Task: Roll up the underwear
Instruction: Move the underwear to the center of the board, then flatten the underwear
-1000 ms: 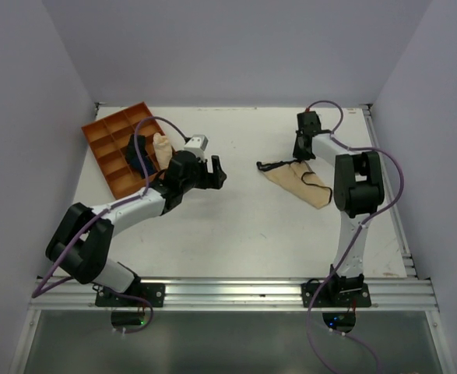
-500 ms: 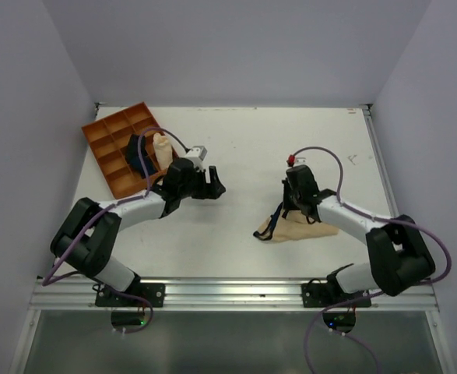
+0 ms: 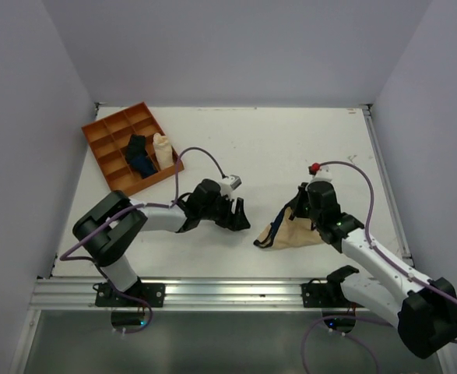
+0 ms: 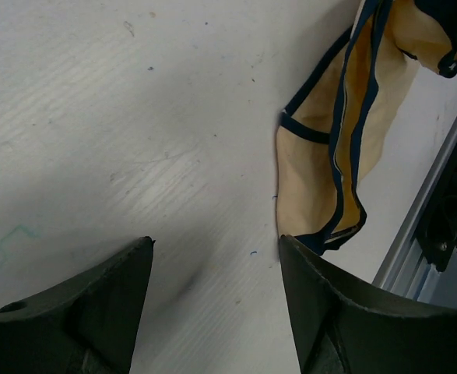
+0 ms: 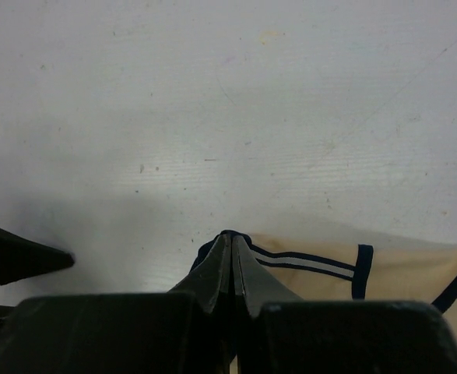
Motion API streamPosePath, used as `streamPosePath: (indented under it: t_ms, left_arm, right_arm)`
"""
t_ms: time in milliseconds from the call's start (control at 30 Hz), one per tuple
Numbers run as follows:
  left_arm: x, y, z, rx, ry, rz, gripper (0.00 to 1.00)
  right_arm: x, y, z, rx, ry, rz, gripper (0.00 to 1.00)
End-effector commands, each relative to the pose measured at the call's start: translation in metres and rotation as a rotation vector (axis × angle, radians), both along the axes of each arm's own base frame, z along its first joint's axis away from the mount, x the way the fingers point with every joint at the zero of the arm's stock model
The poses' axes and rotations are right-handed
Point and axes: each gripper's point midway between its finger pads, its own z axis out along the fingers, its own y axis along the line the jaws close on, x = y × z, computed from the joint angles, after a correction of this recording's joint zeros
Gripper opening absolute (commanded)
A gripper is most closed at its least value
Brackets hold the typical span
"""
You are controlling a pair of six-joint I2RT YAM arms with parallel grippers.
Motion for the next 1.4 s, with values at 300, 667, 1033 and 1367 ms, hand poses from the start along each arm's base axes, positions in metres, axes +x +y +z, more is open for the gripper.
streamPosePath:
  t_ms: [300, 667, 1033, 1367]
  left_arm:
    - [-0.044, -0.035, -0.027, -0.007, 0.078, -0.114, 0.69]
    - [-0.067, -0.04, -0.048, 0.031, 0.149, -0.083, 0.47]
    - [-0.042, -0.054, -0.02, 0.026, 0.086, -0.02, 0.0]
    - [0.075, -0.03, 0.064, -0.026, -0.068, 0.197, 0.0]
  right_arm:
    - [-0.012, -0.004, 0.005, 0.048, -0.026, -0.021, 0.0]
    - [-0.017, -0.003, 0.012, 0.077, -0.035, -0.018, 0.0]
    - [-0.004, 0.006, 0.031, 0.124, -0.088, -0.018, 0.0]
    - [0.084, 0.037, 0.096, 0.024, -0.185, 0.032, 0.0]
